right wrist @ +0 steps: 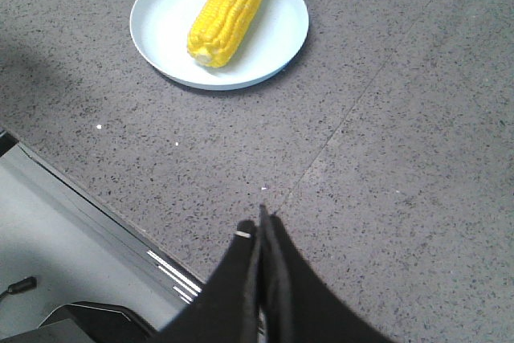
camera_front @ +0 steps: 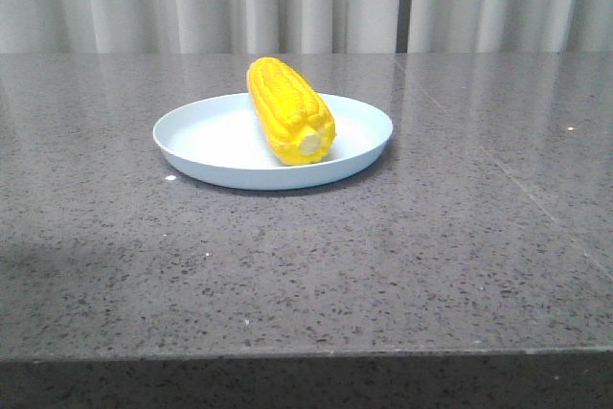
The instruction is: Place corn on plate with both arms
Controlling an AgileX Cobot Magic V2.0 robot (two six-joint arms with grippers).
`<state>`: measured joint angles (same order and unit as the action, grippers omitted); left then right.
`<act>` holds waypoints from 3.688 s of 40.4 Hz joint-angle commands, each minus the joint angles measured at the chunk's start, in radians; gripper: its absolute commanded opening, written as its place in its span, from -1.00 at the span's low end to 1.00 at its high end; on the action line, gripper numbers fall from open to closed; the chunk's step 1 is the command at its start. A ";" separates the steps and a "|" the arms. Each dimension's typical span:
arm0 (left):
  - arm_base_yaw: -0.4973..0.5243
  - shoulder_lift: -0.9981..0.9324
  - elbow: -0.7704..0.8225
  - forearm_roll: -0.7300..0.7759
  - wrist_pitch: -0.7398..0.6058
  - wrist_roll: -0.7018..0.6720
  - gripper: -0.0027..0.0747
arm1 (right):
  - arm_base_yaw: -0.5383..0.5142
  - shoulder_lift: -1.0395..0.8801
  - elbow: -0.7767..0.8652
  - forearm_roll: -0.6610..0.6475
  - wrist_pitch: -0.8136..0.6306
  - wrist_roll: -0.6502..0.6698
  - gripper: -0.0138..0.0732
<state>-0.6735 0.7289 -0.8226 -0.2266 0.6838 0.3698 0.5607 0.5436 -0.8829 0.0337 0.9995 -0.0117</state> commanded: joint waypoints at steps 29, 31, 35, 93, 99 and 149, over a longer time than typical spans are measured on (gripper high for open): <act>0.366 -0.234 0.147 0.033 -0.166 -0.003 -0.98 | 0.000 0.003 -0.022 -0.012 -0.062 0.001 -0.84; 0.442 -0.287 0.198 0.033 -0.211 -0.003 -0.98 | 0.000 0.003 -0.022 -0.012 -0.062 0.001 -0.84; 0.569 -0.383 0.290 0.033 -0.273 -0.003 -0.98 | 0.000 0.003 -0.022 -0.012 -0.062 0.001 -0.84; 0.669 -0.756 0.832 0.185 -0.715 -0.218 -0.98 | 0.000 0.004 -0.022 -0.012 -0.061 0.001 -0.84; 0.669 -0.756 0.832 0.227 -0.715 -0.275 -0.98 | 0.000 0.004 -0.022 -0.012 -0.061 0.001 -0.84; 0.642 -0.756 0.832 0.203 -0.735 -0.328 -0.98 | 0.000 0.004 -0.022 -0.012 -0.061 0.001 -0.84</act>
<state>-0.0242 -0.0044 0.0050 -0.0151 0.0403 0.0535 0.5607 0.5436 -0.8829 0.0321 1.0032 -0.0102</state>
